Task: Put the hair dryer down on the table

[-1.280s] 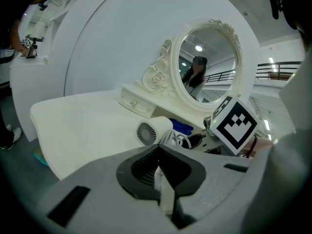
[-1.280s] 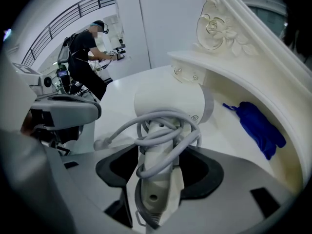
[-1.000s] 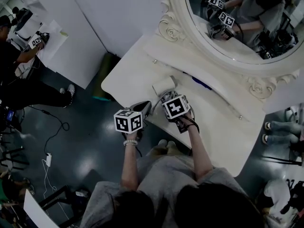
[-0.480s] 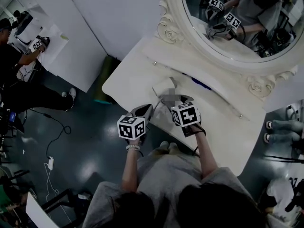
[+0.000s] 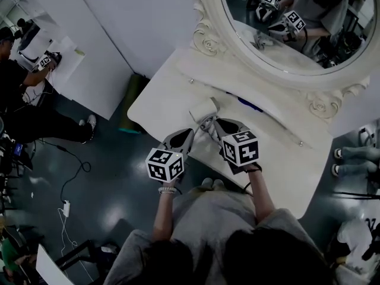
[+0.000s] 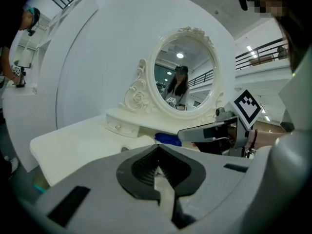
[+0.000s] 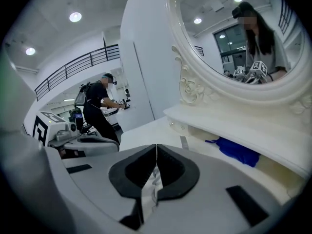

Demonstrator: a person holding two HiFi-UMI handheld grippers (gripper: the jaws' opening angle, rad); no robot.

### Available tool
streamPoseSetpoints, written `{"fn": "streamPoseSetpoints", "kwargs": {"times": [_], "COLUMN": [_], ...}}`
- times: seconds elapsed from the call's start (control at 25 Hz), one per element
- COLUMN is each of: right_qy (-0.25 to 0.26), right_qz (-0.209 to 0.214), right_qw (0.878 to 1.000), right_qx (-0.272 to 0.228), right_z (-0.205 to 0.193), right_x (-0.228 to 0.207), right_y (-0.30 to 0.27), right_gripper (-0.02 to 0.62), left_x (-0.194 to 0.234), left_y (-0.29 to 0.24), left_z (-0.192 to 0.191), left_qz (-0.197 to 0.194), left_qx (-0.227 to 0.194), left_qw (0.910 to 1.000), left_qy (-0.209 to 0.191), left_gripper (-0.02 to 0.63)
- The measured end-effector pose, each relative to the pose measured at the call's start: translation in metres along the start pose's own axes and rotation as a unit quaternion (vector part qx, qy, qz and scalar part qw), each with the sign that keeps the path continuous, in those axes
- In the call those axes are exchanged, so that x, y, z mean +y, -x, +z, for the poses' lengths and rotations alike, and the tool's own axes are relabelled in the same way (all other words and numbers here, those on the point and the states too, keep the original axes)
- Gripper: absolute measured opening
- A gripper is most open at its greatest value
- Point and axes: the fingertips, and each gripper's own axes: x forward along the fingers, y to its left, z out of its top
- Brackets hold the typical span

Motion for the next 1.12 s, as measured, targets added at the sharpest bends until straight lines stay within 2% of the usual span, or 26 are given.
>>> {"fn": "streamPoseSetpoints", "kwargs": {"times": [0.16, 0.36, 0.56, 1.12], "right_qy": [0.015, 0.03, 0.036, 0.057], "right_qz": [0.028, 0.056, 0.082, 0.105], "right_qw": [0.999, 0.995, 0.99, 0.98], "right_qx": [-0.03, -0.075, -0.108, -0.161], "right_z": [0.015, 0.035, 0.046, 0.061], "right_x": [0.012, 0.026, 0.041, 0.057], "right_y": [0.012, 0.027, 0.047, 0.082], "right_gripper": [0.003, 0.002, 0.002, 0.002], "left_x": [-0.02, -0.04, -0.057, -0.087], "left_y": [0.004, 0.008, 0.017, 0.035], "left_z": [0.026, 0.039, 0.046, 0.064], "left_qz": [-0.023, -0.034, -0.04, -0.045], "left_qx": [-0.045, -0.054, -0.072, -0.111], "left_qw": [0.9982, 0.9954, 0.9927, 0.984], "left_qy": [-0.031, -0.071, -0.088, -0.132], "left_gripper": [0.005, 0.005, 0.005, 0.005]}}
